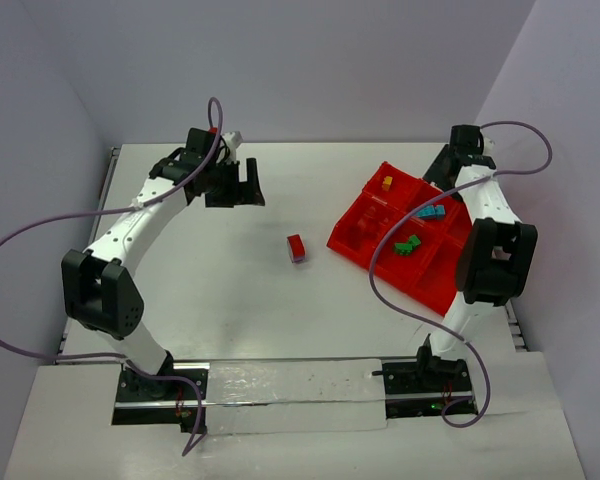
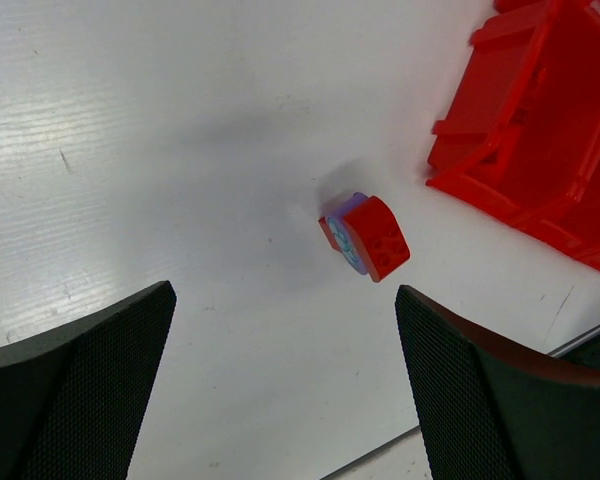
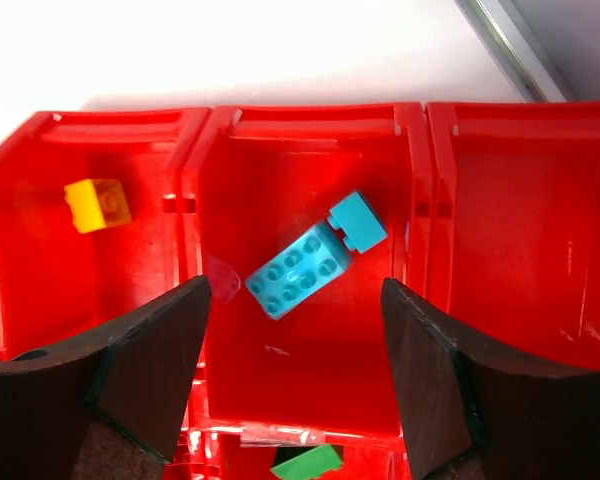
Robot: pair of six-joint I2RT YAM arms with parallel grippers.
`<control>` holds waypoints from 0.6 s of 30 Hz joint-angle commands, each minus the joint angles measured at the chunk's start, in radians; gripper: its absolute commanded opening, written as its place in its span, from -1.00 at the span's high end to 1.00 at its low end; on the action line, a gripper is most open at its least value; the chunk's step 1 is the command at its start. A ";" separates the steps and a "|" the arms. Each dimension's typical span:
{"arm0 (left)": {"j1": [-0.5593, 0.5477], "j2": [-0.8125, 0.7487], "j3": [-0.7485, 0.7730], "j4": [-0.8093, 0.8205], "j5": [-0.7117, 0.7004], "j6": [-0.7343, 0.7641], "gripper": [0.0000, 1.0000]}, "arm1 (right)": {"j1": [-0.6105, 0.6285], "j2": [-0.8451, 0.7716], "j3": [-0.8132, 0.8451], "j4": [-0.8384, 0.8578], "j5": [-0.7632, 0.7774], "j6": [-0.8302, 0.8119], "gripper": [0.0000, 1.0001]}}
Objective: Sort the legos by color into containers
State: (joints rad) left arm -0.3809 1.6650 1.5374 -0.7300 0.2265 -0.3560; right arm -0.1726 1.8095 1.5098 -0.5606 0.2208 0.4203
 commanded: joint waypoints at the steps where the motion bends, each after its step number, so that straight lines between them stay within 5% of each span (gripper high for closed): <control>1: -0.030 0.021 0.053 0.006 -0.009 -0.020 -0.99 | 0.010 -0.054 0.067 0.019 -0.009 -0.024 -0.54; 18: -0.246 0.106 0.067 0.032 -0.187 -0.341 -0.77 | 0.168 -0.291 -0.073 0.022 -0.102 -0.043 -0.52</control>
State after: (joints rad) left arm -0.5786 1.7695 1.5570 -0.7228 0.1278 -0.5767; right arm 0.0030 1.5405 1.4607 -0.5441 0.1239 0.3938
